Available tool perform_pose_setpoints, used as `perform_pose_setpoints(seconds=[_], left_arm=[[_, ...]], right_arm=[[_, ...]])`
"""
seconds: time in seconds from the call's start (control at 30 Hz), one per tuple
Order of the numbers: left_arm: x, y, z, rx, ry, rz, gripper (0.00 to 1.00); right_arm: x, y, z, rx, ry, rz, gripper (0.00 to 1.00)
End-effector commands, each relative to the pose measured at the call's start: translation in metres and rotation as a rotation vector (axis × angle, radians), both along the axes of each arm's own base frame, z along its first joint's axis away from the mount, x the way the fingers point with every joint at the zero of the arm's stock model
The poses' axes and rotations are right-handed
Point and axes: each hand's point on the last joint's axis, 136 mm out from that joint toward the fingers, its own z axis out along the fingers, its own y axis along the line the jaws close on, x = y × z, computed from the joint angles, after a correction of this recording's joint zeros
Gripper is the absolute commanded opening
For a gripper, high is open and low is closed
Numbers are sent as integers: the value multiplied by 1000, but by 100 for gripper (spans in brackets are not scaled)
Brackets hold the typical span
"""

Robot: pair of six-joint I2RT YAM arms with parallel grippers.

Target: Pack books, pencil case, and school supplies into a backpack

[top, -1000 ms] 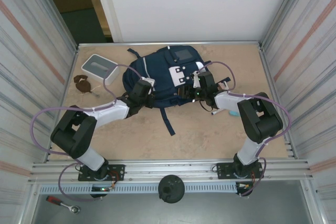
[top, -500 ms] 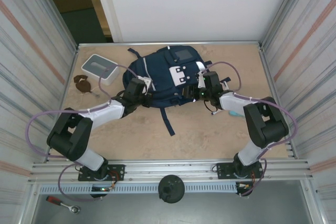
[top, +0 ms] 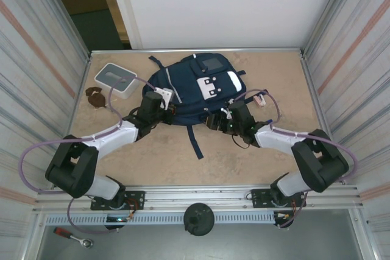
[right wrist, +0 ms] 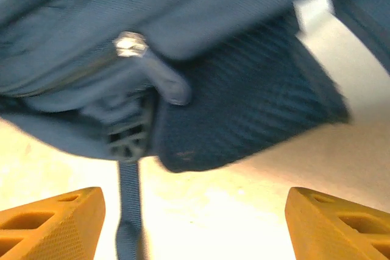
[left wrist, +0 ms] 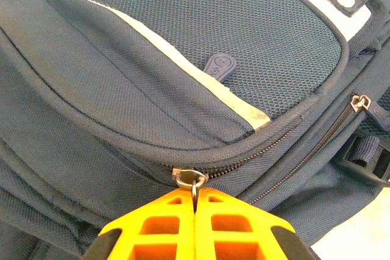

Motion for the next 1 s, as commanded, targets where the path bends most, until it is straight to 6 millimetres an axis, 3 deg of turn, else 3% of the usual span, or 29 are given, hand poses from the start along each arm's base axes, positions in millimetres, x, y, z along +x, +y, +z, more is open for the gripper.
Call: perform_pose_setpoints(seconds=[0.0, 0.23, 0.4, 0.5, 0.73, 0.97], left_arm=[[-2, -6, 4, -20, -16, -36, 0], [-4, 12, -11, 91, 6, 2, 0], [-4, 31, -20, 193, 22, 52, 0], [-5, 46, -23, 251, 24, 100, 0], [-7, 47, -25, 233, 47, 101, 0], [-20, 1, -11, 20, 91, -68, 0]], right_arm=[[24, 10, 6, 128, 11, -136, 75], [56, 15, -9, 160, 42, -159, 59], [68, -10, -18, 115, 41, -180, 30], [72, -27, -19, 47, 44, -161, 19], [81, -49, -16, -74, 80, -58, 14], [106, -45, 3, -79, 92, 23, 20]])
